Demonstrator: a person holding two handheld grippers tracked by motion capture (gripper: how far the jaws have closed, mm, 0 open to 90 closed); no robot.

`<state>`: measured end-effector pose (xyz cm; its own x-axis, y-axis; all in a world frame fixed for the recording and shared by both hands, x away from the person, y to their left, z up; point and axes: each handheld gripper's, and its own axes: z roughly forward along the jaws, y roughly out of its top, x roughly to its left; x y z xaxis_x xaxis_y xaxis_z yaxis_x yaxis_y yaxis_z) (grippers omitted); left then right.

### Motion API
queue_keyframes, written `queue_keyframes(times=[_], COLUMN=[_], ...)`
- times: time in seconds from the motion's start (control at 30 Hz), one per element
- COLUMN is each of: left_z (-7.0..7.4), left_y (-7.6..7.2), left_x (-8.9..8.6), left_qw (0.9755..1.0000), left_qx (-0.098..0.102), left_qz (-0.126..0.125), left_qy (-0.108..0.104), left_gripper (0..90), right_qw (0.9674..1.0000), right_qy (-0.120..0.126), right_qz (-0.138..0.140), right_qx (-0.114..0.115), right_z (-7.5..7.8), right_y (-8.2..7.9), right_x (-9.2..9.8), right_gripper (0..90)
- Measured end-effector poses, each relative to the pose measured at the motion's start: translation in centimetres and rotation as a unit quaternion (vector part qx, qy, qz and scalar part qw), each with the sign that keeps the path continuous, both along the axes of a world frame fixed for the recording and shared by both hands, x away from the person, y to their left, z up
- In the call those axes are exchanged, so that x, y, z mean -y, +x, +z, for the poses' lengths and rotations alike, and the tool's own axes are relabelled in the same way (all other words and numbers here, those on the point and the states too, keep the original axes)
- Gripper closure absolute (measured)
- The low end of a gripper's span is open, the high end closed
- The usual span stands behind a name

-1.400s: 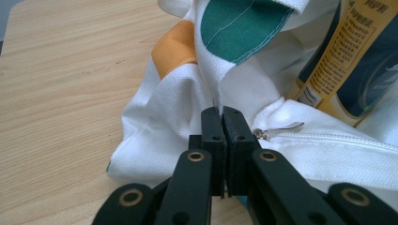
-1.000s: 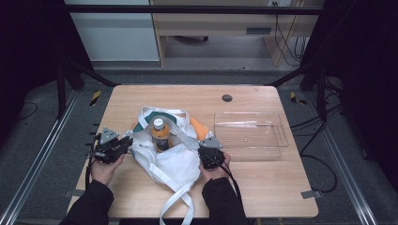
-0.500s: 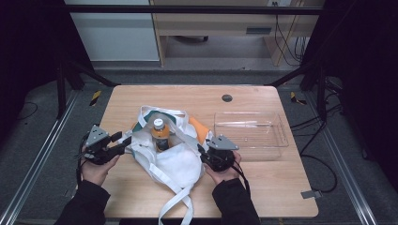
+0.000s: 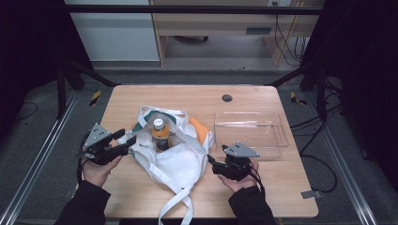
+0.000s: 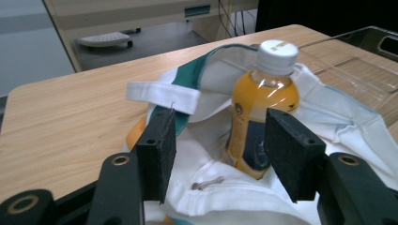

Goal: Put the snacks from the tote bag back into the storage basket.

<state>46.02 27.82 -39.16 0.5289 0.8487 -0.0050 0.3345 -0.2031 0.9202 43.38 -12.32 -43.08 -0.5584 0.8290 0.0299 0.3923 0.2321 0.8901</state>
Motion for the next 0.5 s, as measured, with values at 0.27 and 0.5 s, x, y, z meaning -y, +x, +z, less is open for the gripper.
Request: queue_keyframes(times=[0.27, 0.5], left_z=[0.4, 1.2], left_y=[-0.3, -0.3], left_x=[0.8, 1.8], left_qw=[0.9999, 0.9996], left_qx=[0.008, 0.019], left_qz=[-0.009, -0.02], left_qy=[-0.002, 0.001], left_gripper=[43.3, 42.3], right_qw=[1.0, 1.0], right_qy=[-0.003, -0.002], right_qz=[0.001, 0.006], right_qx=[-0.001, 0.0], right_z=[0.1, -0.1], right_y=[-0.9, -2.0], right_x=[1.7, 3.4], right_gripper=[31.5, 27.1])
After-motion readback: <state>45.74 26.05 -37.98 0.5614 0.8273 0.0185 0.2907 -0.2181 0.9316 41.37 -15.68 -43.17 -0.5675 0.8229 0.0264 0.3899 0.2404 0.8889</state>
